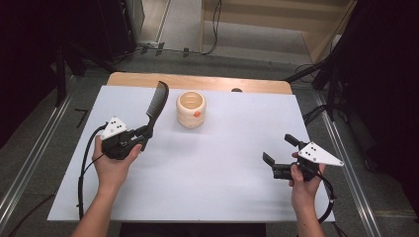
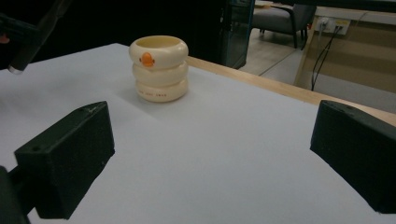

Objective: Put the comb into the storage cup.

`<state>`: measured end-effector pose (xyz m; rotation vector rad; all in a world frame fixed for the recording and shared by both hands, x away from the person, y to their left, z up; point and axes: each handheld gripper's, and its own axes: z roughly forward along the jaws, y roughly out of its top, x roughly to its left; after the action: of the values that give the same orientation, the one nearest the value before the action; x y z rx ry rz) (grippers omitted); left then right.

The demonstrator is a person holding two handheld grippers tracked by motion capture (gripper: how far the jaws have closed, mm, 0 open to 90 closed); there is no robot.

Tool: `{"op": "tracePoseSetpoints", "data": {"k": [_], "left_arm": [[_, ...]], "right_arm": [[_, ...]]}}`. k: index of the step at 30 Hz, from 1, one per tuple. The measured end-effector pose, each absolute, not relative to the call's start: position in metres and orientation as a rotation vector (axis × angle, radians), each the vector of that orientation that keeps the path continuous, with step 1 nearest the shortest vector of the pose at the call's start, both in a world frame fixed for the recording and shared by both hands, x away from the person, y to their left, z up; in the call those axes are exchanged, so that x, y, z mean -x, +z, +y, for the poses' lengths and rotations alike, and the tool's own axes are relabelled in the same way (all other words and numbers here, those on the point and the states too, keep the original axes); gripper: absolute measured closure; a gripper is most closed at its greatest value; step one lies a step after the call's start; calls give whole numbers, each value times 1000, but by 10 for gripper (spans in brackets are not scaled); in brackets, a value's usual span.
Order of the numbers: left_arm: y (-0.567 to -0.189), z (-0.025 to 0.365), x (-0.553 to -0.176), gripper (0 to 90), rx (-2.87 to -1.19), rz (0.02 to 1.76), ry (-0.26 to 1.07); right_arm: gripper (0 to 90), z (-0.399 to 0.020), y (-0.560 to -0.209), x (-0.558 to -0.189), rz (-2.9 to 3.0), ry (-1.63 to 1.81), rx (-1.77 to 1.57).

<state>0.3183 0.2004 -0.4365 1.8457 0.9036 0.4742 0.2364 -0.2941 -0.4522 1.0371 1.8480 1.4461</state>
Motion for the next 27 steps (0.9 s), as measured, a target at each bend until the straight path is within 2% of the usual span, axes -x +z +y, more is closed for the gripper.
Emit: {"op": "tracePoseSetpoints", "data": {"k": [27], "left_arm": [[-451, 159, -294, 727, -1768, 798, 378]], "right_arm": [[0, -221, -412, -268, 1953, 1529, -941]]}}
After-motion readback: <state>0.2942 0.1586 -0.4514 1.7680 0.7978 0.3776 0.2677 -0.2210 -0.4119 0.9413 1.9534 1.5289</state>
